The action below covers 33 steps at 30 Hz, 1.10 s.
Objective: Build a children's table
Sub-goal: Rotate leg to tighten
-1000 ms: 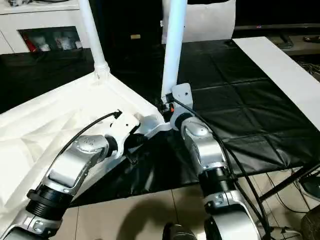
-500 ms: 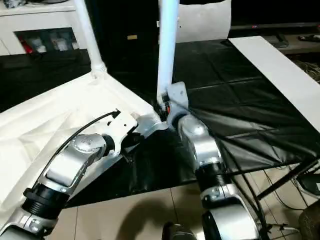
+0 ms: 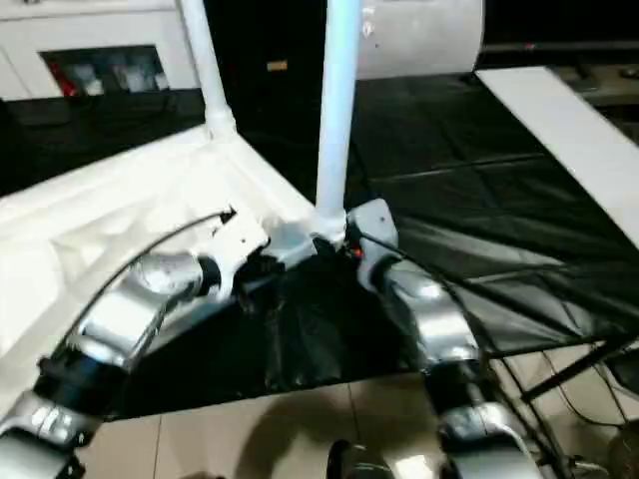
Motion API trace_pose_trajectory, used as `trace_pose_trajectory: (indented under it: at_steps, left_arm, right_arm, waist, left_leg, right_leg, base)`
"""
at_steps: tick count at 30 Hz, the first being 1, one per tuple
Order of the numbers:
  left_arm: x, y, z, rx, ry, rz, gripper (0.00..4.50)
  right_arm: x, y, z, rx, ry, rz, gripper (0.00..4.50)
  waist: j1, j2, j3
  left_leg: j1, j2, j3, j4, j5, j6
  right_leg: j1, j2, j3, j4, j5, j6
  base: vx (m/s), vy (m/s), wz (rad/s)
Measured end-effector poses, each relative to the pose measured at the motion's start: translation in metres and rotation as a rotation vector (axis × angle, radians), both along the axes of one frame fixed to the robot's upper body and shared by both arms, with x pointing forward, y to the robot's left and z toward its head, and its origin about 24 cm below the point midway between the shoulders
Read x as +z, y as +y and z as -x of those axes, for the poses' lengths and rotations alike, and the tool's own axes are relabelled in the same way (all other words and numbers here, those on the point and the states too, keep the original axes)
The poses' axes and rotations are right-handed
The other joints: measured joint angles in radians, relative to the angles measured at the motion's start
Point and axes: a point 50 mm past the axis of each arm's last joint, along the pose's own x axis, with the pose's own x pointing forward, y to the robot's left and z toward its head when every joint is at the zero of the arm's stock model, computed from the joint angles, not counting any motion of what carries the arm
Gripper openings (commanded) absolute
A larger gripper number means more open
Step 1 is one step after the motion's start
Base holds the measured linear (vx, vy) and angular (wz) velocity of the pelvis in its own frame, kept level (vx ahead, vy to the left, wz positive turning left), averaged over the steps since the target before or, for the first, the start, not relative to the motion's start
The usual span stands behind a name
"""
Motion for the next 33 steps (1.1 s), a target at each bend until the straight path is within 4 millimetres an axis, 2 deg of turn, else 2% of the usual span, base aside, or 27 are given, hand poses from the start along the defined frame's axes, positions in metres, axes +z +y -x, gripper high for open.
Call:
trace_pose_trajectory:
  at_steps: [2,5,9,11,15,18,21,28,32,33]
  left_arm:
    - [0.000,0.004,0.000,-0.028,-0.001,-0.013,0.00]
    - [-0.001,0.011,0.001,-0.095,0.005,-0.034,0.00]
    - [-0.005,0.017,0.005,-0.213,0.026,-0.071,0.00]
    - [-0.005,0.020,0.008,-0.277,0.033,-0.090,0.00]
    - [-0.006,0.022,0.015,-0.410,0.042,-0.124,0.00]
    - [-0.007,0.021,0.019,-0.491,0.045,-0.142,0.00]
    - [-0.007,0.020,0.020,-0.526,0.047,-0.148,0.00]
    - [-0.007,0.017,0.022,-0.586,0.051,-0.157,0.00]
    - [-0.007,0.017,0.023,-0.598,0.046,-0.159,0.00]
    - [-0.008,0.017,0.022,-0.601,0.047,-0.159,0.00]
  right_arm:
    - [0.005,-0.009,0.005,0.046,-0.024,0.003,4.28]
    - [0.025,-0.019,0.006,0.122,-0.111,0.011,4.48]
    - [0.037,-0.034,0.008,0.206,-0.140,0.037,4.48]
    - [0.042,-0.038,0.009,0.260,-0.136,0.037,4.48]
    - [0.050,-0.035,0.010,0.397,-0.122,0.036,4.48]
    - [0.050,-0.028,0.009,0.471,-0.128,0.084,4.48]
    - [0.048,-0.023,0.010,0.524,-0.110,0.087,4.48]
    - [0.035,-0.018,0.012,0.609,-0.010,0.065,3.75]
    - [0.031,-0.017,0.013,0.636,0.017,0.069,3.54]
    - [0.030,-0.017,0.013,0.638,0.025,0.066,3.32]
  waist:
    - [0.009,0.000,0.000]
    - [0.028,0.002,-0.002]
    - [0.052,0.005,-0.003]
    - [0.061,0.005,-0.003]
    - [0.081,0.006,-0.007]
    - [0.097,0.005,-0.014]
    - [0.106,0.004,-0.016]
    - [0.123,0.003,-0.017]
    - [0.125,0.002,-0.017]
    - [0.125,0.002,-0.017]
  left_leg:
    - [0.000,0.001,0.002,0.002,0.000,0.000]
    - [0.001,0.002,0.002,0.002,0.002,0.003]
    - [0.014,0.002,0.004,0.002,0.002,0.002]
    - [0.016,0.002,0.004,0.003,0.002,0.002]
    - [0.016,0.002,0.004,0.003,0.004,0.000]
    - [0.016,0.002,0.004,0.003,0.004,-0.001]
    - [0.016,0.001,0.005,0.003,0.004,-0.001]
    - [0.017,0.002,0.006,0.003,0.005,-0.002]
    - [0.017,0.002,0.006,0.003,0.005,-0.002]
    - [0.017,0.002,0.006,0.003,0.005,-0.002]
  right_leg:
    - [-0.005,0.000,0.002,0.009,-0.004,-0.003]
    - [-0.006,0.002,0.002,0.010,-0.004,-0.003]
    - [0.007,0.001,0.002,0.010,-0.005,-0.001]
    - [0.009,0.001,0.003,0.009,-0.005,0.000]
    - [0.012,0.000,0.003,0.009,-0.005,0.000]
    - [0.012,0.000,0.003,0.009,-0.006,0.001]
    - [0.012,-0.001,0.005,0.010,-0.006,0.002]
    - [0.012,-0.001,0.005,0.011,-0.006,0.002]
    - [0.012,-0.001,0.006,0.012,-0.006,0.002]
    - [0.012,-0.001,0.006,0.012,-0.006,0.002]
  base:
    - [0.000,0.000,0.00]
    - [0.000,0.000,0.00]
    - [0.000,0.000,0.00]
    - [0.000,0.000,0.00]
    - [0.000,0.000,0.00]
    - [0.000,0.000,0.00]
    - [0.000,0.000,0.00]
    - [0.000,0.000,0.00]
    - [0.000,0.000,0.00]
    - [0.000,0.000,0.00]
